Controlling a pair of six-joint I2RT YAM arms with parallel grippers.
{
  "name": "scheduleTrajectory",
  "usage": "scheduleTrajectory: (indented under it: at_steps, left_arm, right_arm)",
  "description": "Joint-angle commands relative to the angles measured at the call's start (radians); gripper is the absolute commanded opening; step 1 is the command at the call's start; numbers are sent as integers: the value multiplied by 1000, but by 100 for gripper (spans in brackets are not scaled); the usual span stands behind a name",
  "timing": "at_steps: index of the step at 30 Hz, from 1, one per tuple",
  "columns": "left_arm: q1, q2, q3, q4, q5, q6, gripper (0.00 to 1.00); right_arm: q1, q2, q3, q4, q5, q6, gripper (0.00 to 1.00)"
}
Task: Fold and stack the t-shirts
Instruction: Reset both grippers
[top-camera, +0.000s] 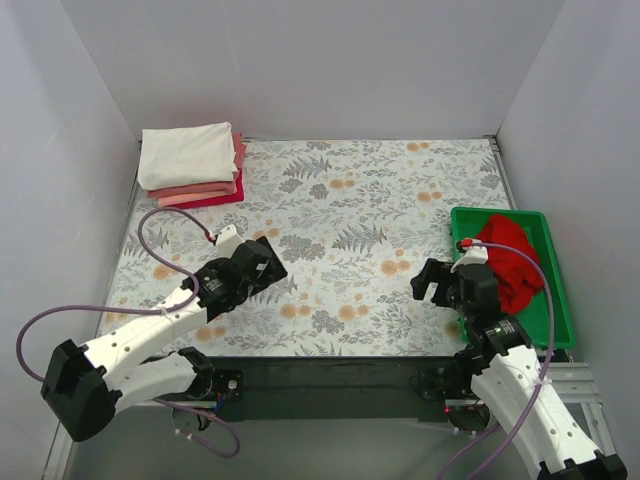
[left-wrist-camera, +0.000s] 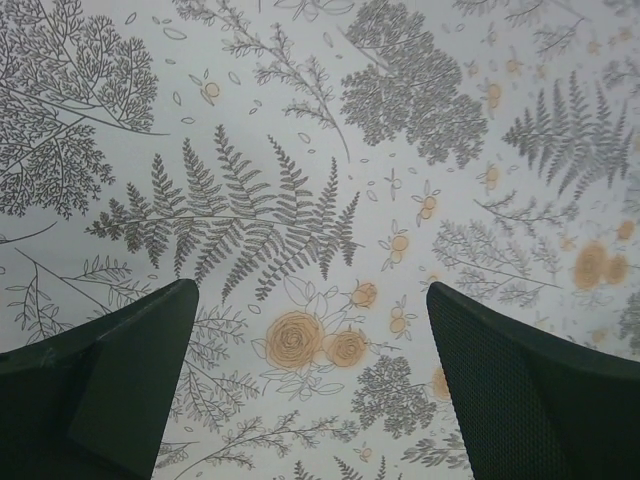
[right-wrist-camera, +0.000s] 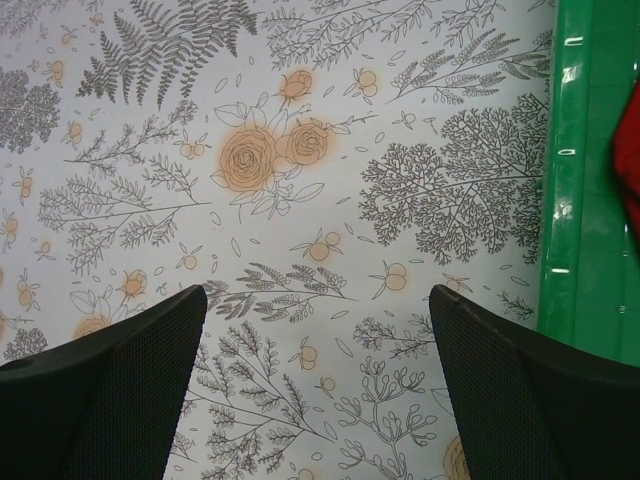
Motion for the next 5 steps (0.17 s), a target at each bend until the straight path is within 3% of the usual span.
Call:
scheduleTrajectory:
  at_steps: [1,5]
  left_arm:
    - [-7,-56,-24,22,-53,-10,98]
    - [-7,-66,-25,18,-65,2,98]
  right_arm:
    - [-4,-10,-12,68,30,39,98]
    - [-4,-7,-14,68,43,46,98]
